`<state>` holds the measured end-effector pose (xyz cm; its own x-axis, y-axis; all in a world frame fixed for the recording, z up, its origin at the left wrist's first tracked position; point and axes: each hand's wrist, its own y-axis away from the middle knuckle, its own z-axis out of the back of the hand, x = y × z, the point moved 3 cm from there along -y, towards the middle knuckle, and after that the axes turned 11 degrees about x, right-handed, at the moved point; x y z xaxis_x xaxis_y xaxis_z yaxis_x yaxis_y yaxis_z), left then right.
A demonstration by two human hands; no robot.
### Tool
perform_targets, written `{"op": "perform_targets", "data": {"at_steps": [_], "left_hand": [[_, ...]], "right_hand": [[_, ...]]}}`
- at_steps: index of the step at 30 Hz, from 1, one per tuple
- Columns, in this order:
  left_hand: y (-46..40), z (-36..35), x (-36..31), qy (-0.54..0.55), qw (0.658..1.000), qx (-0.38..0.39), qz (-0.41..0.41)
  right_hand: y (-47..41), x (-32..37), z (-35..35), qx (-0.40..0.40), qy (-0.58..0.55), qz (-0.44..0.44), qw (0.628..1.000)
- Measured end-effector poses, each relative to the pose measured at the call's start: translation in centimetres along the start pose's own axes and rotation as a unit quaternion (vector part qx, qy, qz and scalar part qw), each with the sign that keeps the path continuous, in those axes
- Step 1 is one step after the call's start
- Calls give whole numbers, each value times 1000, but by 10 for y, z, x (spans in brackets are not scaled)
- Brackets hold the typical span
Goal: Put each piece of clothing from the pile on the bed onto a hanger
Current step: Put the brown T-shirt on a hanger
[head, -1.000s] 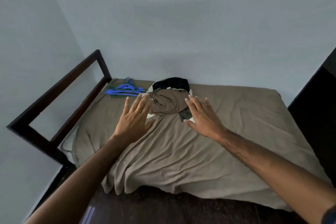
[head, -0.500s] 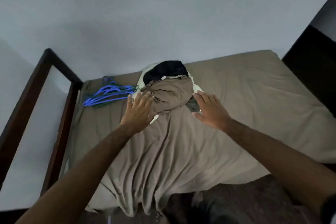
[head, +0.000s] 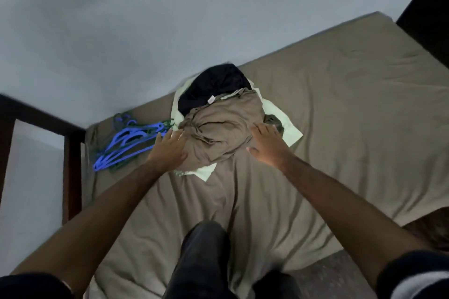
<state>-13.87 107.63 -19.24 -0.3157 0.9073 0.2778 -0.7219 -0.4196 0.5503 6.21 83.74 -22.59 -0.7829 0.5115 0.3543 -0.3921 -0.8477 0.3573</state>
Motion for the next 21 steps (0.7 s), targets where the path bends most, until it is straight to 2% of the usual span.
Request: {"op": "perform_targets", "data": {"at_steps": [7,10,14,16,19,21], "left_hand": [[-124,-3,17,13,999,9,-46],[-197,-19,12,17,997,8,-81],[-308,-48,5,-1,986,-64,-155],[-352,-63,-1,4,976,-115,-186],[-376,-86,-1,27,940,-240,-242],[-382,-100,10,76,914,-293,-269]], "right_hand": [[-84,-22,-30,-39,-35,-20,998],[-138,-27,-61,-45,-105,-19,993],[-228,-46,-105,-127,-158,-62,977],[-264,-59,-124,-170,-133,-80,973],[-291,-72,-145,-240,-107,-98,960],[-294,-69,-157,-290,-121,-105,943]]}}
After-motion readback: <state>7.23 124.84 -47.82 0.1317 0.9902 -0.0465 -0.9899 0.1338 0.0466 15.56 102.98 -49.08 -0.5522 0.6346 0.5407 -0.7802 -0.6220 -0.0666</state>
